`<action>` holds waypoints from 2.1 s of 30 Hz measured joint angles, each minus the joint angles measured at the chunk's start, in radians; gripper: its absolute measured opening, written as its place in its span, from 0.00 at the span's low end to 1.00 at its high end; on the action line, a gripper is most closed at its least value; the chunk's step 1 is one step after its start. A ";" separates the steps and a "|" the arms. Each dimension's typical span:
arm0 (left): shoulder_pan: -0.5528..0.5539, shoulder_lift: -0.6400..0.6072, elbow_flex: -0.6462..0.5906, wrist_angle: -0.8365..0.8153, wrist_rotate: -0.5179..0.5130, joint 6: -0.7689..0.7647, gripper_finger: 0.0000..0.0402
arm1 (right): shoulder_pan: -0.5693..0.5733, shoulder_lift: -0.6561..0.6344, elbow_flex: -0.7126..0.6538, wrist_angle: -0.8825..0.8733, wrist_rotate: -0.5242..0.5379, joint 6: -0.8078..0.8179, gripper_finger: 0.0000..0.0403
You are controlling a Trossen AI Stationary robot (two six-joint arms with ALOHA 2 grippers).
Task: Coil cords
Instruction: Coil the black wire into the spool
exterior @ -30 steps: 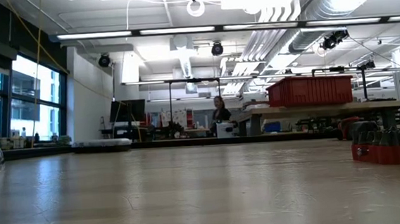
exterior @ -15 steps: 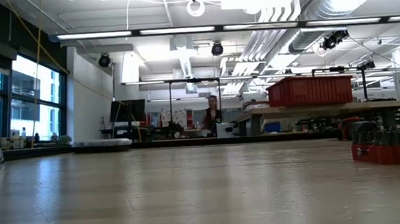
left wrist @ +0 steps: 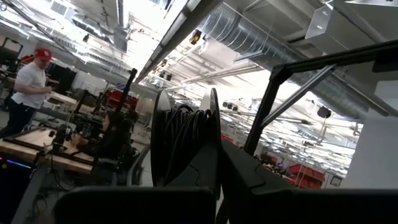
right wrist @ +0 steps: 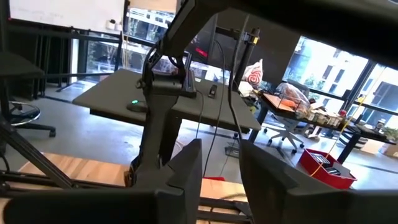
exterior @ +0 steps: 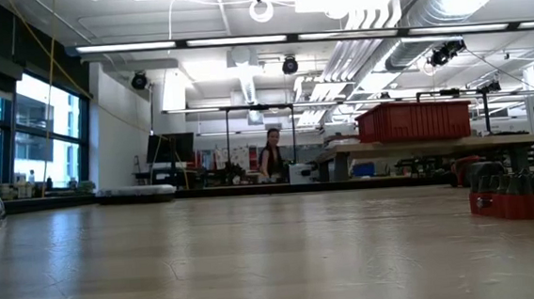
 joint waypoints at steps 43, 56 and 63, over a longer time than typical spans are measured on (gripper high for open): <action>-0.074 0.000 0.000 0.019 -0.059 0.012 0.00 | 0.007 0.001 0.000 -0.041 0.093 -0.205 0.22; -0.102 0.000 0.000 0.000 -0.111 0.041 0.00 | 0.057 -0.003 0.000 -0.032 0.199 -0.195 0.01; -0.030 -0.052 0.000 -0.212 -0.136 0.056 0.00 | 0.104 -0.051 0.000 -0.122 0.232 -0.119 0.00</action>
